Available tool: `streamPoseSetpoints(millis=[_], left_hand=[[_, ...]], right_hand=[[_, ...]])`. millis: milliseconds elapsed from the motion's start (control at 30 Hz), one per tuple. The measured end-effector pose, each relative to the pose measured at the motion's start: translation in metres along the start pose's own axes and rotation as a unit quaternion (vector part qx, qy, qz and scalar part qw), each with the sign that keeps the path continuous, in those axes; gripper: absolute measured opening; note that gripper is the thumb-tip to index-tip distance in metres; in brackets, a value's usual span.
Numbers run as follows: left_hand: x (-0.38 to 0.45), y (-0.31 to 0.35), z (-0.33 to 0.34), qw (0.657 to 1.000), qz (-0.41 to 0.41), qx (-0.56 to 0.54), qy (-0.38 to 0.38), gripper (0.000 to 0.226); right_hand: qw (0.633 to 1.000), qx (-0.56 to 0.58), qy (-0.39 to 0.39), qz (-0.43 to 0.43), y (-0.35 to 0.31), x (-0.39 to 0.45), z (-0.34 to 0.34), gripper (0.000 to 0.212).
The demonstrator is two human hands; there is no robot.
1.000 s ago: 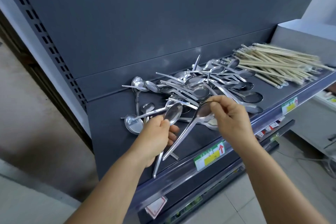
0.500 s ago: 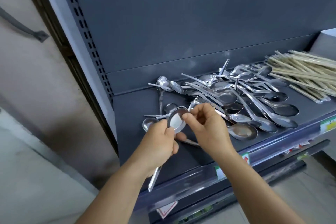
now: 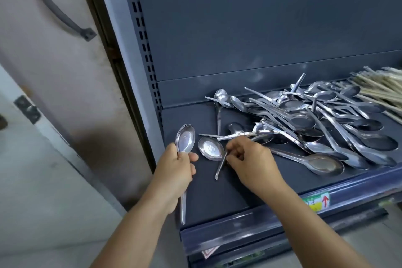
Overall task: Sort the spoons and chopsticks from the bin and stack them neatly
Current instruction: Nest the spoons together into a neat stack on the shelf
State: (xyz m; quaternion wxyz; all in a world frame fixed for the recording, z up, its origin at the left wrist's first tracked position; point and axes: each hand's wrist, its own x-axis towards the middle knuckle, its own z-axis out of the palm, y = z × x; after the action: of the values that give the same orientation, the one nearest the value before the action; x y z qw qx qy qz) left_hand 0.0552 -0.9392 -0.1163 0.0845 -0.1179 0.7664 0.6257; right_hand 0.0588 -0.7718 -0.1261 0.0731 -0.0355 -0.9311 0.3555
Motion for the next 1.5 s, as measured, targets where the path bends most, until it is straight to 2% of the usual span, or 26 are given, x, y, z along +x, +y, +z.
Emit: streamPoseSetpoints(millis=[133, 233, 300, 367, 467, 600, 800, 967, 1067, 1200, 1333, 1500], left_hand=[[0.007, -0.003, 0.005, 1.000, -0.003, 0.016, -0.014, 0.027], [0.010, -0.003, 0.007, 0.999, 0.002, 0.019, -0.028, 0.031], [0.010, -0.003, 0.007, 0.999, 0.008, 0.020, -0.036, 0.030], [0.010, -0.004, 0.006, 0.999, 0.012, 0.018, -0.041, 0.029], [0.010, -0.005, 0.004, 0.999, 0.021, 0.010, -0.047, 0.028], [0.010, -0.006, 0.004, 0.998, 0.031, 0.000, -0.057, 0.028], [0.008, -0.003, 0.007, 0.996, 0.027, -0.008, -0.079, 0.032], [0.006, -0.003, 0.007, 0.997, 0.024, -0.020, -0.073, 0.032], [0.006, -0.005, 0.005, 0.998, 0.023, -0.023, -0.062, 0.030], [0.006, -0.006, 0.002, 0.998, 0.024, -0.020, -0.052, 0.027], [0.005, -0.006, 0.002, 0.998, 0.022, -0.018, -0.047, 0.029], [0.005, -0.010, 0.004, 0.999, 0.022, -0.018, -0.045, 0.023]], right_hand=[[0.999, -0.029, 0.011, 0.024, -0.004, 0.002, 0.000, 0.010], [0.996, -0.074, 0.033, 0.036, -0.014, -0.001, 0.006, 0.039], [0.993, -0.106, 0.034, 0.049, -0.020, 0.000, 0.011, 0.051], [0.990, -0.122, 0.033, 0.063, -0.022, 0.001, 0.014, 0.047], [0.988, -0.126, 0.046, 0.080, -0.020, 0.001, 0.012, 0.030], [0.989, -0.080, 0.052, 0.110, -0.016, -0.004, 0.003, 0.024], [0.993, -0.045, 0.097, 0.057, -0.009, -0.018, -0.010, 0.011], [0.993, -0.065, 0.088, -0.038, -0.003, -0.034, -0.008, 0.026], [0.990, -0.103, 0.081, -0.061, 0.000, -0.038, -0.006, 0.031], [0.989, -0.116, 0.067, -0.067, -0.001, -0.035, -0.005, 0.019], [0.992, -0.107, 0.060, -0.025, -0.004, -0.029, 0.000, 0.014], [0.996, -0.071, 0.017, 0.058, -0.015, -0.013, 0.009, 0.031]])
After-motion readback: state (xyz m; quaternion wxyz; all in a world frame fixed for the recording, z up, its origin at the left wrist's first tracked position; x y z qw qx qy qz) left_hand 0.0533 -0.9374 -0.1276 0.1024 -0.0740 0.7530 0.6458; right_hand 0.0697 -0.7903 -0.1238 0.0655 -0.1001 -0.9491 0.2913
